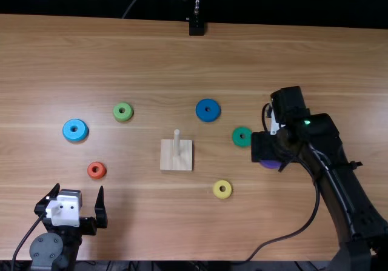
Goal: Build the Hanoi tower: stack the rings onto the peg from bottom to top in this color order: purple, dark blue, light blue, dark green, light green, yellow, orange.
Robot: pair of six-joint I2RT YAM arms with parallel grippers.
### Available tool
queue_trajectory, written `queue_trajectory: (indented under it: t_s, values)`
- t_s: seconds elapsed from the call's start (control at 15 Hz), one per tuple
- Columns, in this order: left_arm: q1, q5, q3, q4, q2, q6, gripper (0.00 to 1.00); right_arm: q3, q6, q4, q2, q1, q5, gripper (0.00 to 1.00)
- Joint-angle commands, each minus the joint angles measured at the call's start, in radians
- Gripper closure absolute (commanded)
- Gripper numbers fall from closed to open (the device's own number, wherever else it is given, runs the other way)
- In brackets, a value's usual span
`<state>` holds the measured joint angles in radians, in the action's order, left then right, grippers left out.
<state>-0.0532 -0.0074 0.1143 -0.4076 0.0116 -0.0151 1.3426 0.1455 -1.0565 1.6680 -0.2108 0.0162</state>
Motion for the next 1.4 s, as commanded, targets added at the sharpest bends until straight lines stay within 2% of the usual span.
queue_trajectory:
  t_s: [0.0, 0.27, 0.53, 1.07, 1.33]
  values:
    - [-0.008, -0.005, -0.114, -0.045, -0.012, 0.004, 0.00, 0.087, -0.004, -0.031, -0.042, -0.056, -0.042, 1.00]
    - [-0.010, -0.005, -0.114, -0.045, -0.012, 0.002, 0.00, 0.270, -0.002, -0.139, -0.033, -0.225, -0.042, 1.00]
    - [-0.008, -0.005, -0.114, -0.045, -0.012, 0.002, 0.00, 0.438, -0.006, -0.176, 0.050, -0.348, -0.042, 1.00]
    - [-0.008, -0.005, -0.114, -0.045, -0.012, 0.004, 0.00, 0.650, 0.005, -0.180, 0.213, -0.469, -0.042, 1.00]
    - [-0.010, -0.005, -0.114, -0.045, -0.012, 0.002, 0.00, 0.741, 0.009, -0.248, 0.291, -0.503, -0.042, 1.00]
